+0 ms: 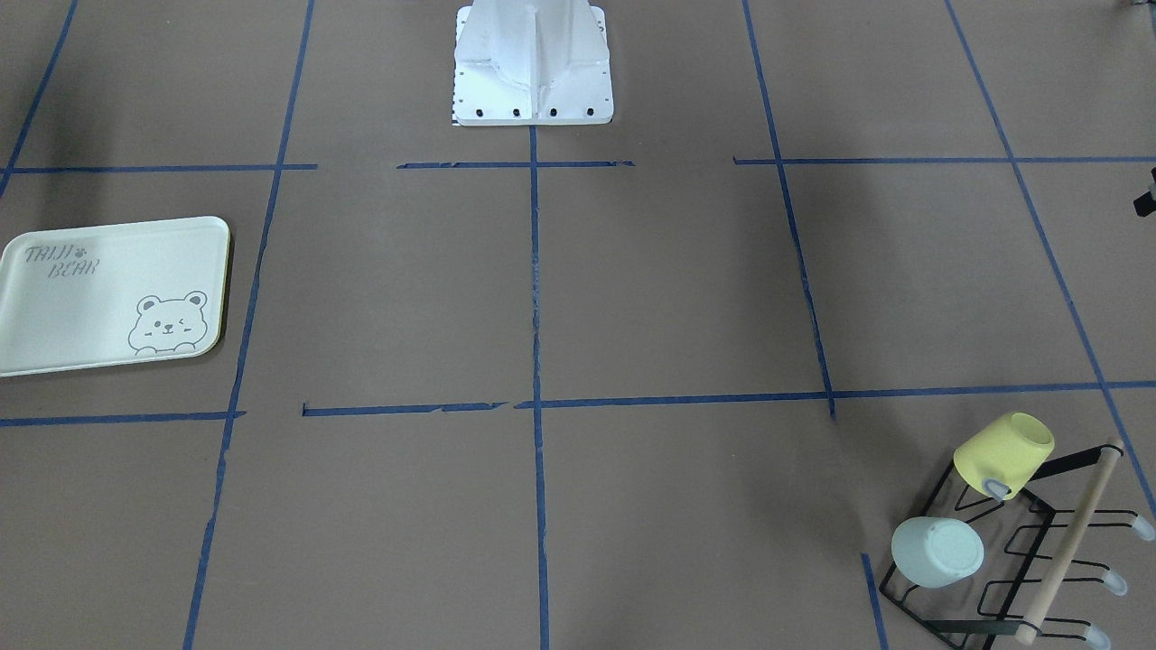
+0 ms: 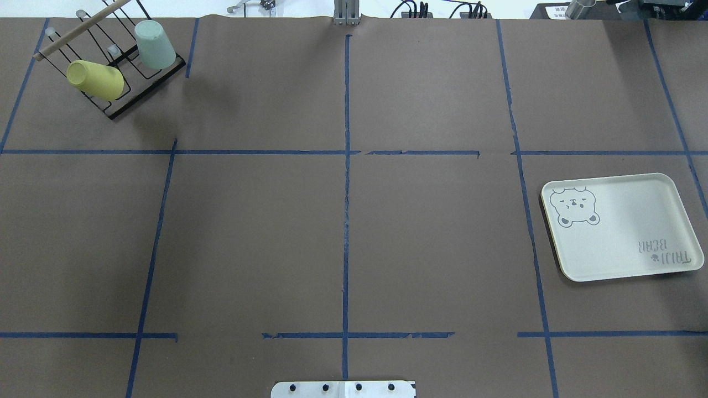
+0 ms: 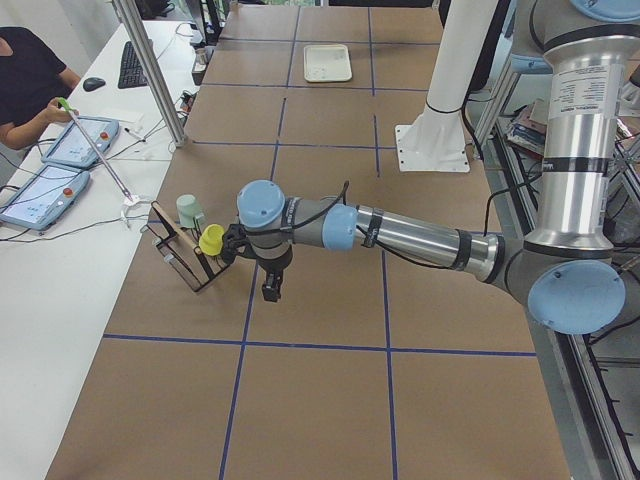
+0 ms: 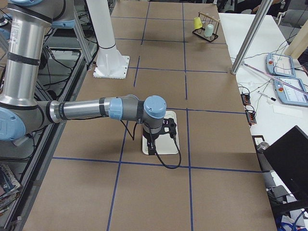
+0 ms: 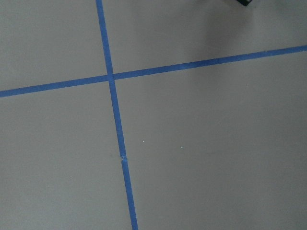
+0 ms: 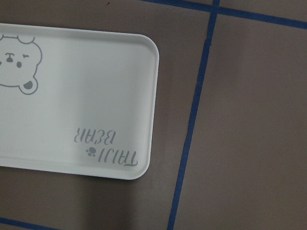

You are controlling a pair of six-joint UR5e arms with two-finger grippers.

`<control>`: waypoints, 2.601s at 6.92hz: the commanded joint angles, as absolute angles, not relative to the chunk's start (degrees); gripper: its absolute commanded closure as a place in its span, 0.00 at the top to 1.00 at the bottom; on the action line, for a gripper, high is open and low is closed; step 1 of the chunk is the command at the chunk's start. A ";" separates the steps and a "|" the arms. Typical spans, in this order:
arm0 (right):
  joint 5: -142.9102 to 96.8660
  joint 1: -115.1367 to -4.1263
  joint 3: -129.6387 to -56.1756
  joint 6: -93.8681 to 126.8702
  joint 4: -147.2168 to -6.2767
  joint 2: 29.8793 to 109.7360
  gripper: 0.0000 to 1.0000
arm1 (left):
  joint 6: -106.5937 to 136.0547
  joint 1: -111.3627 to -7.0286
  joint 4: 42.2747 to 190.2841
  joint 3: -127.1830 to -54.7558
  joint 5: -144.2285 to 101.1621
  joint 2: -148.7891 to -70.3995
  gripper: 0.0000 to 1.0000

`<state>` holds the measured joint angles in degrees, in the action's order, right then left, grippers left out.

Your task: Left arm grabs green cup and hands to right arm on tray

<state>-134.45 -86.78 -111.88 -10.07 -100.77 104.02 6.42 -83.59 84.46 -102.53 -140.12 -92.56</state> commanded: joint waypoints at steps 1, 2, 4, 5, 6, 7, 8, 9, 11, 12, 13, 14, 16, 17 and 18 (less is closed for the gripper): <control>-134.56 -86.75 -111.54 -9.76 -98.01 104.06 1.00 | 21.05 -77.98 84.38 -98.47 -140.01 -104.71 0.98; -134.56 -86.57 -111.53 -9.76 -97.91 104.06 1.00 | 24.57 -77.35 84.38 -93.30 -138.44 -111.46 0.98; -134.56 -86.48 -111.53 -9.84 -97.91 104.06 1.00 | 31.10 -71.40 85.60 -83.02 -132.38 -122.04 0.98; -134.56 -86.31 -111.53 -9.84 -97.91 104.06 1.00 | 31.64 -70.67 88.56 -76.27 -129.32 -127.65 0.98; -134.56 -86.22 -111.53 -9.84 -97.91 104.06 1.00 | 34.08 -69.01 92.51 -71.68 -124.41 -131.10 0.98; -134.56 -86.13 -111.53 -9.84 -97.91 104.06 1.00 | 37.58 -67.69 93.51 -67.80 -120.80 -135.05 0.98; -134.65 -86.13 -111.53 -9.84 -97.91 104.06 1.00 | 38.31 -66.28 94.39 -63.33 -120.07 -138.65 0.98; -134.74 -86.13 -111.53 -9.84 -97.91 104.06 1.00 | 39.89 -65.66 99.18 -57.89 -119.36 -140.87 0.98; -134.74 -86.04 -111.45 -10.02 -97.91 104.06 1.00 | 41.05 -64.07 102.83 -50.28 -115.58 -144.75 0.98; -134.74 -85.96 -111.45 -9.93 -97.91 104.06 1.00 | 40.61 -64.16 102.83 -50.01 -115.58 -144.58 0.97; -134.82 -85.87 -111.45 -9.93 -97.91 104.06 1.00 | 40.52 -64.25 103.01 -49.57 -115.58 -144.49 0.95; -134.82 -85.61 -111.36 -9.93 -97.91 104.06 1.00 | 40.69 -64.42 105.53 -47.40 -115.58 -144.49 0.95; -134.82 -85.34 -111.01 -10.02 -97.91 104.06 1.00 | 40.61 -64.51 105.91 -46.85 -115.75 -144.41 0.95; -134.82 -85.34 -111.01 -9.93 -97.91 104.06 1.00 | 40.78 -64.51 105.91 -46.76 -116.10 -144.32 0.95; -134.82 -85.08 -111.01 -9.93 -97.91 104.06 1.00 | 40.87 -64.51 105.91 -46.76 -116.19 -144.23 0.95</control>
<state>-134.82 -85.29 -111.04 -9.95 -97.91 104.06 40.77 -64.49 105.87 -46.83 -116.01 -144.33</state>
